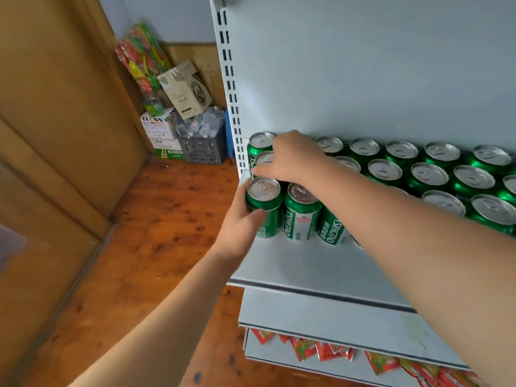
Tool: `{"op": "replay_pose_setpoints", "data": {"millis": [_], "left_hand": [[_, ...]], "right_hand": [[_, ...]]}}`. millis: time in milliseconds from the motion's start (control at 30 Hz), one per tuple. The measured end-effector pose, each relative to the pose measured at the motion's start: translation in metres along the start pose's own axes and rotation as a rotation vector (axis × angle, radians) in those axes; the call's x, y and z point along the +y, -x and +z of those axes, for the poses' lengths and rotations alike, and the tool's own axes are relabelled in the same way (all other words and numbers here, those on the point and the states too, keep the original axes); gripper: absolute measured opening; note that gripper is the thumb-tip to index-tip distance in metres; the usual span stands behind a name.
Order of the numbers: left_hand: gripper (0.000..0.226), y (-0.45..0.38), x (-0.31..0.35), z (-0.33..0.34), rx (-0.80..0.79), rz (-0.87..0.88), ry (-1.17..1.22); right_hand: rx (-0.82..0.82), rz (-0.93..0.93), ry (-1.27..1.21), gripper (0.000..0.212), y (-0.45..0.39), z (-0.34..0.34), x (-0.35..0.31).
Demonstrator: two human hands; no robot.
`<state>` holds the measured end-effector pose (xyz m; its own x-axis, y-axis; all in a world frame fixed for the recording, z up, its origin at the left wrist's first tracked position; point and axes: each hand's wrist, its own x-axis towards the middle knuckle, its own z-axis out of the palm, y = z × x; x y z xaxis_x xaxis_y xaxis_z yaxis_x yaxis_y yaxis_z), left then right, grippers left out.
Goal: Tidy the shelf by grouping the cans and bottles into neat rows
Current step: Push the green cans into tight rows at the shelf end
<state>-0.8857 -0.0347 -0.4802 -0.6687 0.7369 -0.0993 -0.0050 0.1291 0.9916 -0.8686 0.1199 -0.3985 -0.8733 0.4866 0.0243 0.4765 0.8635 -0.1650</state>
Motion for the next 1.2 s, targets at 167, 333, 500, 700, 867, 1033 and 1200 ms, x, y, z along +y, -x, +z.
{"op": "replay_pose_setpoints", "data": {"millis": [167, 333, 500, 700, 867, 1033, 1200], "left_hand": [[0.086, -0.005, -0.012, 0.009, 0.127, 0.166, -0.16], [0.084, -0.002, -0.018, -0.004, 0.209, 0.187, -0.217], [0.079, -0.009, -0.028, -0.01, 0.151, 0.149, -0.196], [0.08, -0.007, -0.04, -0.006, 0.187, 0.107, -0.184], [0.116, 0.009, -0.036, -0.011, 0.126, 0.126, -0.225], [0.114, 0.014, -0.039, -0.016, 0.089, 0.145, -0.24], [0.103, 0.002, -0.04, -0.009, 0.099, 0.21, -0.231]], "right_hand": [[0.038, 0.01, 0.037, 0.06, -0.01, -0.003, -0.006], [0.055, 0.027, -0.135, 0.063, -0.01, 0.009, -0.013], [0.054, 0.021, -0.149, 0.064, -0.011, 0.008, -0.013], [0.166, 0.07, -0.187, 0.059, -0.024, 0.009, -0.005], [0.045, -0.03, -0.046, 0.017, -0.015, -0.033, 0.024], [-0.363, -0.175, 0.286, 0.074, 0.056, -0.048, 0.044], [-0.134, -0.32, 0.161, 0.064, 0.06, -0.028, 0.056]]}}
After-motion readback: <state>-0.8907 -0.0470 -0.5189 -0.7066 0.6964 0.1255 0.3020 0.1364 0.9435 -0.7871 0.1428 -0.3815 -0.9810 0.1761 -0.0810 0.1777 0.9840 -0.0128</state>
